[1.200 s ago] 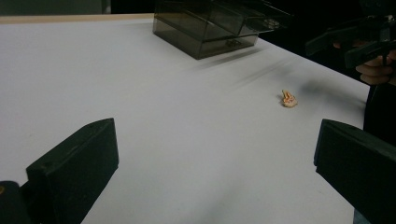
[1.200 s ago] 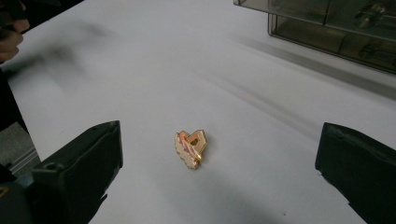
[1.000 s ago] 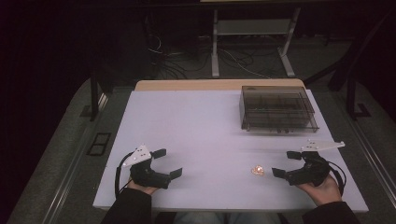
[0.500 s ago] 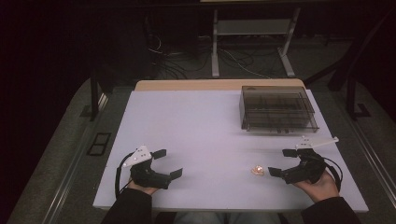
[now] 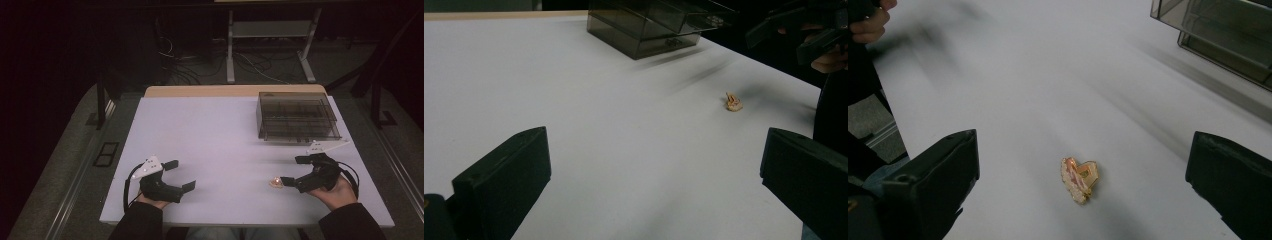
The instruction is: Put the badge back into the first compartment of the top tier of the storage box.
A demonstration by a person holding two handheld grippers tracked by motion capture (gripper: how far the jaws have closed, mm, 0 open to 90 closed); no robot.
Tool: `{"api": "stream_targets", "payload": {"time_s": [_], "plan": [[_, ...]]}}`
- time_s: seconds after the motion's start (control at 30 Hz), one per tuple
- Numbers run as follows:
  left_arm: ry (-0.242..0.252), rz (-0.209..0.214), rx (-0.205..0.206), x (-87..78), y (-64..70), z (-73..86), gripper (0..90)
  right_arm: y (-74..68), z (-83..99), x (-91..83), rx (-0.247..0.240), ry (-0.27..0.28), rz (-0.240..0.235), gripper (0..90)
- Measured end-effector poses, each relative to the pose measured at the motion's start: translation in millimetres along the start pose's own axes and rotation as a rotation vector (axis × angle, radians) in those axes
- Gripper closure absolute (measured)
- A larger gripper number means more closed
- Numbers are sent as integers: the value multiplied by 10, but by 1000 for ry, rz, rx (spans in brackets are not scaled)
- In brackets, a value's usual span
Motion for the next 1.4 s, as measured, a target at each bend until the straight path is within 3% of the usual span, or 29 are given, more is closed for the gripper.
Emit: {"api": "stream_targets", "payload": {"time_s": [0.83, 1.4], "plan": [[-13, 7, 6, 16, 9, 13, 0, -46, -21, 218, -45, -97, -45, 1], [-22, 11, 11, 24, 18, 20, 0, -59, 66, 383, -45, -162, -78, 1]]}}
Point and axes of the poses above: each handheld gripper's, and its own axes: x roughly forward along the jaws, z roughly out of its underside, y roughly to its right, the point moved 6 cm from there along x, roughly forward along the jaws, and after that the axes turned 6 degrees about -x, right-handed, at the moved point
